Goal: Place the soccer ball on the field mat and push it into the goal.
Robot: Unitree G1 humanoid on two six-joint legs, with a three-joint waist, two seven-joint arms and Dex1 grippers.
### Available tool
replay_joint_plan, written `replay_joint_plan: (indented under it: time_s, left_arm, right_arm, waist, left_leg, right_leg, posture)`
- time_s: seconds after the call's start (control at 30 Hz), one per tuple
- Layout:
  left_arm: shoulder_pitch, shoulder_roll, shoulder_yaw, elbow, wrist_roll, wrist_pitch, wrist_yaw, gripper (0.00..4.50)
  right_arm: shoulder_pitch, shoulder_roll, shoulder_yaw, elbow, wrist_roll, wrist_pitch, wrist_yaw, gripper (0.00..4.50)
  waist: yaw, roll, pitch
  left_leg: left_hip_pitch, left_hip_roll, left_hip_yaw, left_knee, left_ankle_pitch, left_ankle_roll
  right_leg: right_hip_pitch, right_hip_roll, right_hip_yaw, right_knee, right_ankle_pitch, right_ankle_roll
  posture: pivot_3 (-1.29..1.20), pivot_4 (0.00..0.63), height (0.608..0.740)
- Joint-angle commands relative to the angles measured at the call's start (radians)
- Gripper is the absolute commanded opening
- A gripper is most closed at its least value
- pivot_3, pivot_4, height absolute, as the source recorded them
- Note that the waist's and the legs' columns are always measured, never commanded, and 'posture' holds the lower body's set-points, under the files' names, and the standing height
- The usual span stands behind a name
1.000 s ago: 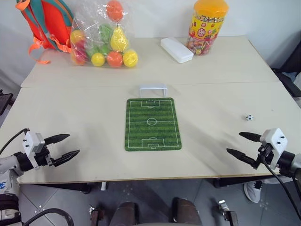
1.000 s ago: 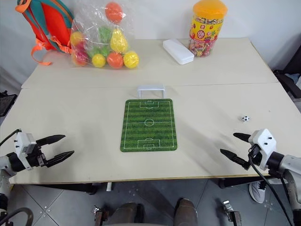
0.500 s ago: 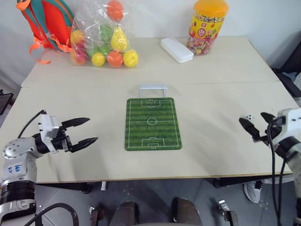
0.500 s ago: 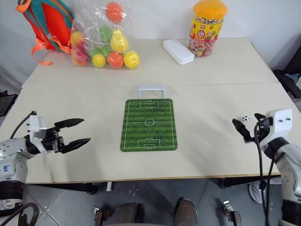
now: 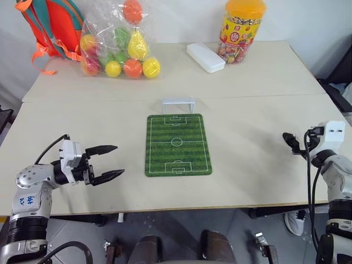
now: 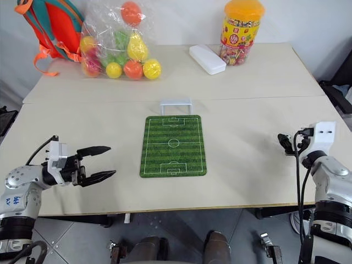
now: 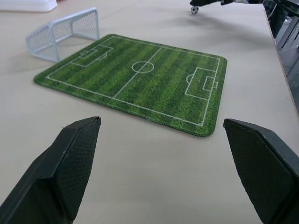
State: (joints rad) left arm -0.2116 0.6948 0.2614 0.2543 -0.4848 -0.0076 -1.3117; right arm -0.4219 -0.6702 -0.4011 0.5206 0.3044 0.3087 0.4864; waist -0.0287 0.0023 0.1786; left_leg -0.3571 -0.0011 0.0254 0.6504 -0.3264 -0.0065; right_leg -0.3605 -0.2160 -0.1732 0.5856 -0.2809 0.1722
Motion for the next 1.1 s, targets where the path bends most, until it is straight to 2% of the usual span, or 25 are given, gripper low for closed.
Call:
replay_joint_plan:
  time_s: [0.03, 0.4, 0.5, 0.8, 0.97, 1.1]
  left_arm:
    - [0.008, 0.009, 0.020, -0.030, -0.022, -0.001, 0.002, 4.50]
    - [-0.020, 0.000, 0.010, -0.004, -0.013, -0.009, 0.009, 4.50]
    - [-0.025, -0.001, 0.008, 0.002, -0.011, -0.012, 0.008, 4.50]
    - [-0.028, -0.009, 0.008, 0.013, -0.009, -0.028, 0.009, 4.50]
    - [-0.032, -0.013, 0.005, 0.022, -0.009, -0.040, 0.007, 4.50]
    - [-0.038, -0.008, -0.005, 0.056, -0.006, -0.071, -0.040, 4.50]
  right_arm:
    - [-0.019, 0.006, -0.006, 0.037, -0.005, -0.045, -0.001, 4.45]
    - [-0.092, 0.010, 0.017, 0.207, -0.025, -0.133, 0.019, 4.45]
    - [-0.109, 0.013, 0.026, 0.242, -0.028, -0.146, 0.030, 3.87]
    - [-0.096, 0.029, 0.045, 0.199, -0.019, -0.155, 0.037, 0.86]
    - [-0.041, 0.018, 0.053, 0.014, -0.006, -0.117, 0.053, 0.85]
    - [0.052, -0.039, 0.157, -0.437, 0.042, 0.092, 0.145, 0.85]
  waist:
    - [0.000, 0.000, 0.000]
    - [-0.002, 0.000, 0.000]
    - [-0.004, 0.000, 0.000]
    - [-0.002, 0.000, 0.000]
    - [0.000, 0.000, 0.000]
    - [0.001, 0.002, 0.001]
  left_leg:
    - [0.000, 0.000, 0.000, 0.000, 0.000, 0.000]
    - [0.000, 0.000, 0.000, 0.001, 0.000, 0.000]
    - [0.000, 0.000, 0.000, 0.001, 0.000, 0.000]
    - [0.001, 0.000, 0.000, 0.003, 0.000, 0.000]
    - [0.000, 0.000, 0.000, 0.002, 0.000, 0.000]
    - [-0.001, 0.000, 0.000, 0.001, 0.000, 0.000]
  right_leg:
    - [0.000, 0.000, 0.000, 0.000, 0.000, 0.000]
    - [0.000, 0.000, 0.001, 0.000, 0.000, 0.000]
    - [0.000, 0.000, 0.001, 0.000, 0.000, 0.000]
    - [0.001, 0.000, 0.001, 0.001, 0.000, 0.000]
    - [0.000, 0.000, 0.001, 0.001, 0.000, 0.000]
    - [-0.001, 0.000, 0.001, 0.001, 0.000, 0.000]
  posture:
    - [0.00, 0.150, 0.740]
    - [0.00, 0.150, 0.740]
    - [0.00, 0.150, 0.740]
    - [0.00, 0.150, 0.740]
    - [0.00, 0.150, 0.740]
    - [0.00, 0.150, 0.740]
